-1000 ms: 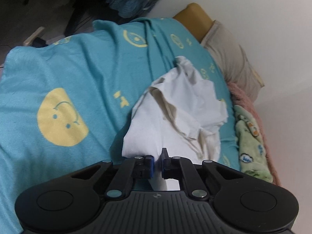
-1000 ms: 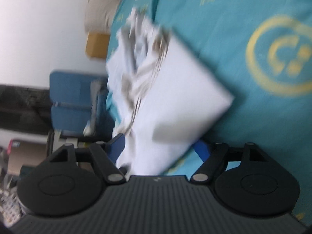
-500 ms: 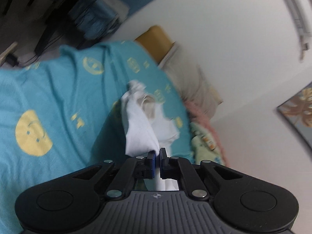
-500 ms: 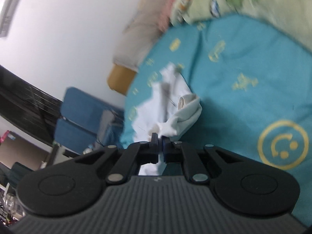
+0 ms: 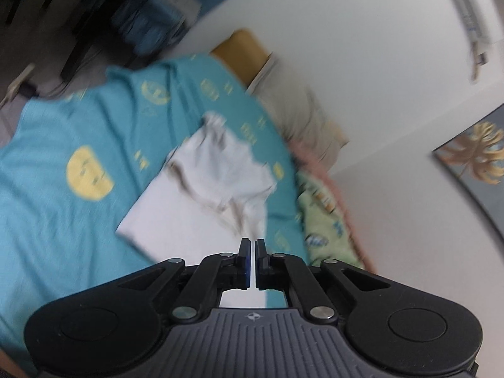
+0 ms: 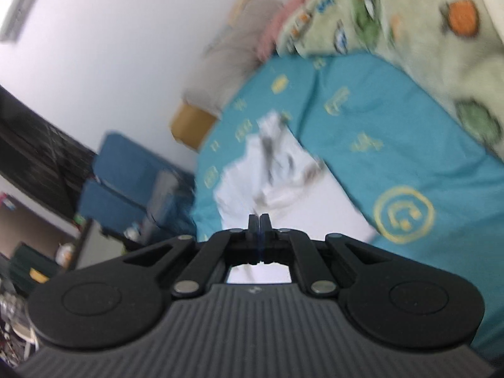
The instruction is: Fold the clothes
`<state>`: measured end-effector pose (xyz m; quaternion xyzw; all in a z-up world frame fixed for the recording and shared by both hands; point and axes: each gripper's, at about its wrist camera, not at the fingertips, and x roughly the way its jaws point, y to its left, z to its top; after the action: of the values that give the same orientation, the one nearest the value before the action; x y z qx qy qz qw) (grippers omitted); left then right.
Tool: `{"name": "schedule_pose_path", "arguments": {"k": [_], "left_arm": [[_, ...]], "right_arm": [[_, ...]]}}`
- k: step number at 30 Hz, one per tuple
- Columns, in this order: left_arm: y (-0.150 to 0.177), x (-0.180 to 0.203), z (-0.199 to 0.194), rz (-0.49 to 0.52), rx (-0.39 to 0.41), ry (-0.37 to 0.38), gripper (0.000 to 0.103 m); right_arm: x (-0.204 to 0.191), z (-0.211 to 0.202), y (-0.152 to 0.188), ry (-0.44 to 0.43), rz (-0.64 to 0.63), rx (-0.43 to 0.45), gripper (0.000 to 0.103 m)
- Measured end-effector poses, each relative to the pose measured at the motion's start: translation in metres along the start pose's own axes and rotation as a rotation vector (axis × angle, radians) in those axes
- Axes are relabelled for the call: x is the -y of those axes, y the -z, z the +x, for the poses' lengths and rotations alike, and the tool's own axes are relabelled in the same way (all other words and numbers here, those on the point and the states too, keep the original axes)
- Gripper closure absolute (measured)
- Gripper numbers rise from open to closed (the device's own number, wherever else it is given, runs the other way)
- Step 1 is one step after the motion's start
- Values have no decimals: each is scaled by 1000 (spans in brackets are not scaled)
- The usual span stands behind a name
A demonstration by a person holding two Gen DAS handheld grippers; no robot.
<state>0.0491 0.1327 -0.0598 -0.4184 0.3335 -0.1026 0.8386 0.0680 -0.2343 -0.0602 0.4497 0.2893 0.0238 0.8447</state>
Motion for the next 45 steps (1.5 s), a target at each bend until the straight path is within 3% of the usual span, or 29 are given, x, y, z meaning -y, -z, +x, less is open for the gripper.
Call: {"name": "schedule_pose_path", "arguments": {"k": [1, 2, 3, 4, 5, 6, 14, 21, 27, 32, 33, 34, 35, 36, 40, 45], "left_arm": [[0, -6, 8, -12, -30, -25, 89], [-1, -13, 15, -29, -58, -47, 77], [-4, -20, 23, -59, -79, -63, 58], [-6, -27, 31, -88, -101, -78, 49], [-9, -35, 39, -118, -122, -93, 34], [-11, -41, 47, -145, -142, -104, 28], [-12, -73, 103, -251, -243, -174, 28], [-16, -99, 118, -395, -199, -127, 26], [-17, -91, 128, -358, -204, -102, 23], [-14, -81, 134, -322, -227, -97, 22], [-14, -81, 135, -324, -227, -97, 22], [-14, -81, 135, -327, -226, -96, 22], [-14, -81, 136, -331, -226, -95, 22], [-14, -80, 136, -332, -226, -94, 22], [-13, -81, 134, -338, -231, -91, 22], [-13, -87, 126, -374, -204, -98, 24]], "right_arm": [[6, 5, 2, 9, 27, -35, 99], [12, 10, 4, 18, 54, -71, 97], [18, 16, 7, 27, 82, -106, 97], [24, 21, 9, 36, 110, -141, 97], [28, 27, 12, 43, 132, -171, 96], [33, 36, 13, 44, 158, -200, 96], [46, 95, 39, 73, 299, -351, 95], [62, 114, 63, -11, 451, -434, 95], [56, 112, 61, 28, 380, -451, 95], [48, 110, 54, 43, 308, -395, 93], [48, 110, 52, 51, 297, -383, 72], [48, 109, 51, 59, 286, -372, 24], [49, 109, 50, 48, 291, -355, 6], [49, 106, 49, 40, 295, -334, 0], [48, 101, 44, 48, 260, -293, 0], [64, 94, 42, 100, 348, -243, 0]]}}
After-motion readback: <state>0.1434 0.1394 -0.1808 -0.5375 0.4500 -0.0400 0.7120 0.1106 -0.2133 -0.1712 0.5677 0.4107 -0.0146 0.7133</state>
